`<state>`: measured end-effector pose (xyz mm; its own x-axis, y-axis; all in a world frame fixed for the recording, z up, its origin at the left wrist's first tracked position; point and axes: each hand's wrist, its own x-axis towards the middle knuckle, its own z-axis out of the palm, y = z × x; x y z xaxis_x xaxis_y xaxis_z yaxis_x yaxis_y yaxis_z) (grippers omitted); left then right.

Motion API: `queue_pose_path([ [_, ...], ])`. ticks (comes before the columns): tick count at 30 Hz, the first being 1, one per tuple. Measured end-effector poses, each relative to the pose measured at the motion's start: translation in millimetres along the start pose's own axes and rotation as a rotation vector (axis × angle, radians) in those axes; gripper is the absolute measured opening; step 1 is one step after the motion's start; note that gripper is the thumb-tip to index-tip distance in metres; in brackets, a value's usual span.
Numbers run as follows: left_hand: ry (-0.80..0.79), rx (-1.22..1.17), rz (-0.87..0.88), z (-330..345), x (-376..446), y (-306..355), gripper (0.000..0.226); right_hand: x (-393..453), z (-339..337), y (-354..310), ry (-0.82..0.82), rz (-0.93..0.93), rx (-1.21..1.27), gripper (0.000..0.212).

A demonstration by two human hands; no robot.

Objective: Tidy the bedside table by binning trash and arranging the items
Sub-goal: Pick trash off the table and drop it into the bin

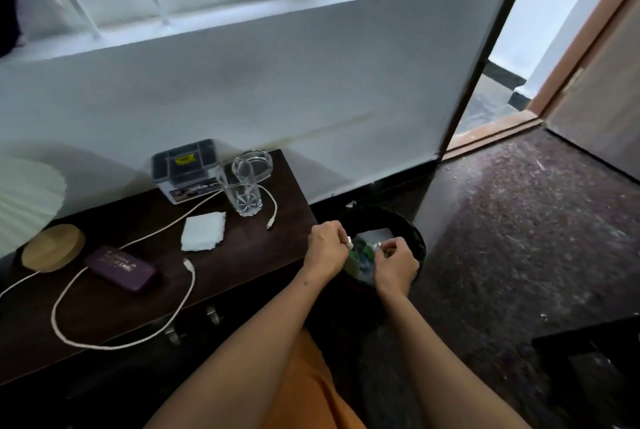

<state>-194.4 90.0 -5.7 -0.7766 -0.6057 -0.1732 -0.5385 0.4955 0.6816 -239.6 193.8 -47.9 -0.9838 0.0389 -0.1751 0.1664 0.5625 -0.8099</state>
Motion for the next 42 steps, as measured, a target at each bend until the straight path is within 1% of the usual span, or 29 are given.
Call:
queue_pose_path([
  [2, -0.018, -0.020, -0.016, 14.2, 9.1, 4.5, 0.010, 11.9, 1.2, 8.0, -0.004, 0.011, -0.027, 0.007],
  [5, -0.082, -0.051, -0.038, 32.1, 23.9, 8.4, 0.022, 28.6, 4.0, 17.1, -0.031, 0.020, -0.050, 0.017],
  [7, -0.148, -0.043, -0.055, 42.8, 35.7, 9.7, 0.026, 39.6, 6.5, 20.9, -0.065, 0.015, -0.090, 0.021],
  [9, -0.228, -0.032, -0.068, 51.3, 46.7, 10.9, 0.022, 49.4, 9.3, 23.2, -0.108, -0.022, -0.158, 0.024],
  [11, -0.335, -0.048, -0.111, 57.6, 56.2, 15.6, 0.031, 58.5, 11.8, 22.1, -0.153, -0.062, -0.226, 0.025],
  [12, -0.387, -0.066, -0.137, 61.4, 61.2, 17.3, 0.031, 62.5, 13.1, 20.7, -0.184, -0.075, -0.250, 0.025],
  [13, -0.424, -0.079, -0.154, 65.2, 66.1, 17.4, 0.020, 66.5, 14.4, 19.7, -0.217, -0.090, -0.276, 0.025],
  [14, -0.442, -0.092, -0.176, 67.2, 69.7, 18.6, 0.013, 69.5, 15.2, 19.3, -0.252, -0.103, -0.307, 0.025],
  [15, -0.445, -0.103, -0.213, 69.9, 73.8, 18.5, 0.020, 72.0, 16.4, 19.1, -0.288, -0.111, -0.339, 0.026],
  [17, -0.460, -0.146, -0.252, 68.9, 77.5, 19.4, 0.013, 74.8, 17.3, 19.2, -0.343, -0.110, -0.386, 0.030],
  [19, -0.497, -0.171, -0.279, 73.3, 83.2, 14.2, 0.050, 75.2, 17.1, 19.5, -0.358, -0.100, -0.410, 0.032],
  [20, -0.519, -0.187, -0.287, 73.0, 84.5, 14.2, 0.060, 73.9, 17.1, 19.4, -0.359, -0.092, -0.421, 0.033],
  [26, -0.581, -0.408, -0.350, 64.8, 84.4, 23.4, 0.063, 59.4, 13.4, 6.5, -0.375, -0.120, -0.443, 0.032],
  [28, -0.596, -0.438, -0.366, 60.5, 84.3, 26.5, 0.055, 59.6, 8.2, -0.7, -0.358, -0.136, -0.433, 0.036],
  [30, -0.571, -0.453, -0.366, 55.4, 82.7, 27.0, 0.025, 59.7, 1.5, -8.3, -0.327, -0.145, -0.415, 0.040],
  [31, -0.540, -0.461, -0.358, 54.2, 82.9, 25.3, 0.025, 58.4, -1.4, -11.8, -0.318, -0.148, -0.404, 0.041],
  [32, -0.508, -0.458, -0.361, 51.5, 82.0, 23.6, 0.032, 56.4, -3.5, -15.4, -0.313, -0.154, -0.395, 0.041],
  [33, -0.484, -0.438, -0.348, 45.4, 78.3, 24.1, 0.032, 54.0, -4.9, -19.0, -0.306, -0.162, -0.388, 0.040],
  [34, -0.467, -0.423, -0.315, 38.2, 72.9, 24.7, 0.026, 51.0, -5.2, -22.3, -0.296, -0.167, -0.380, 0.040],
  [35, -0.440, -0.425, -0.288, 31.0, 69.5, 23.4, 0.032, 46.5, -4.9, -27.1, -0.288, -0.170, -0.369, 0.040],
  [36, -0.396, -0.417, -0.277, 23.4, 66.4, 20.4, 0.045, 41.4, -3.9, -32.2, -0.284, -0.172, -0.355, 0.041],
  [37, -0.352, -0.409, -0.273, 13.0, 61.4, 17.7, 0.052, 35.3, -2.0, -37.9, -0.284, -0.178, -0.344, 0.042],
  [38, -0.300, -0.401, -0.265, 2.4, 57.1, 13.8, 0.054, 29.0, 0.4, -43.9, -0.282, -0.188, -0.336, 0.042],
  [42, -0.081, -0.434, -0.279, -38.0, 38.2, -13.8, 0.050, 1.2, 11.2, -66.2, -0.290, -0.240, -0.296, 0.044],
])
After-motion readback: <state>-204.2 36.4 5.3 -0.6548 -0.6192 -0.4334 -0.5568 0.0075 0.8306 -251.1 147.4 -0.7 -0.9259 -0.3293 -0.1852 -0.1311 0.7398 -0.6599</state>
